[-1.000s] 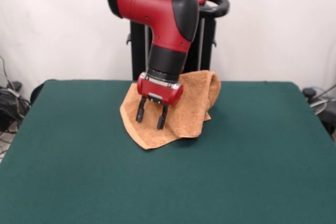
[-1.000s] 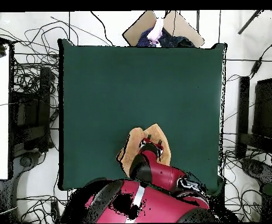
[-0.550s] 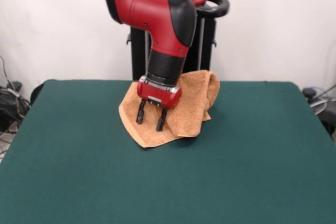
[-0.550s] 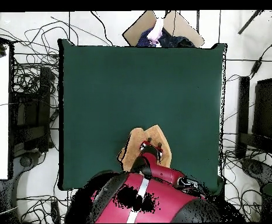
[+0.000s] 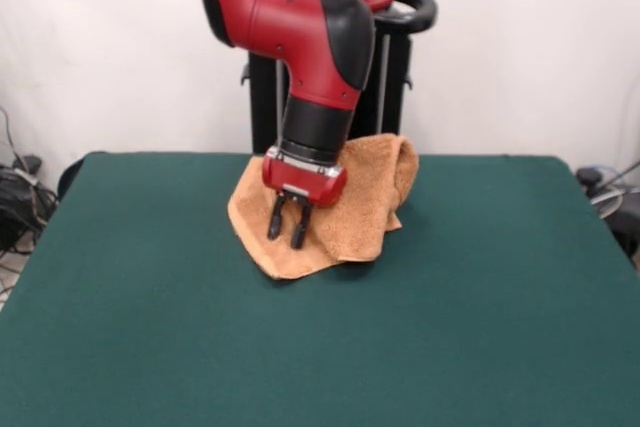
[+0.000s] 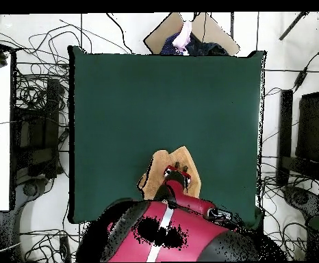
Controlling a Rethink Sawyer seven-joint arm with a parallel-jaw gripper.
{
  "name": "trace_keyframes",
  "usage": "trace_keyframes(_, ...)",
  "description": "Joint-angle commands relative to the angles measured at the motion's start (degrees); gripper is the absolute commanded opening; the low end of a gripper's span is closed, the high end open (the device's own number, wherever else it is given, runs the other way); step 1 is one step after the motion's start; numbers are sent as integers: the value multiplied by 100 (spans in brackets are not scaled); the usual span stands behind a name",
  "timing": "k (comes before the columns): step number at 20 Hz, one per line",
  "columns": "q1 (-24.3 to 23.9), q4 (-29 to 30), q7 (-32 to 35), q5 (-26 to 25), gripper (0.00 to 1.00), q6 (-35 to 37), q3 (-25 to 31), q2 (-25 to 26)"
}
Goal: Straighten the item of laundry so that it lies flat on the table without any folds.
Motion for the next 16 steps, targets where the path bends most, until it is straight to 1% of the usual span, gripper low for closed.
trace_keyframes(1, 181, -531, 727, 70, 0, -266, 147, 420)
trace_keyframes(9, 552, -325, 809, 484, 0, -193, -105, 361)
trace_keyframes(11, 574, -326, 851, 557, 0, -154, -127, 368)
trace_keyframes(16, 231, -202, 942, 171, 0, 221, 159, -2)
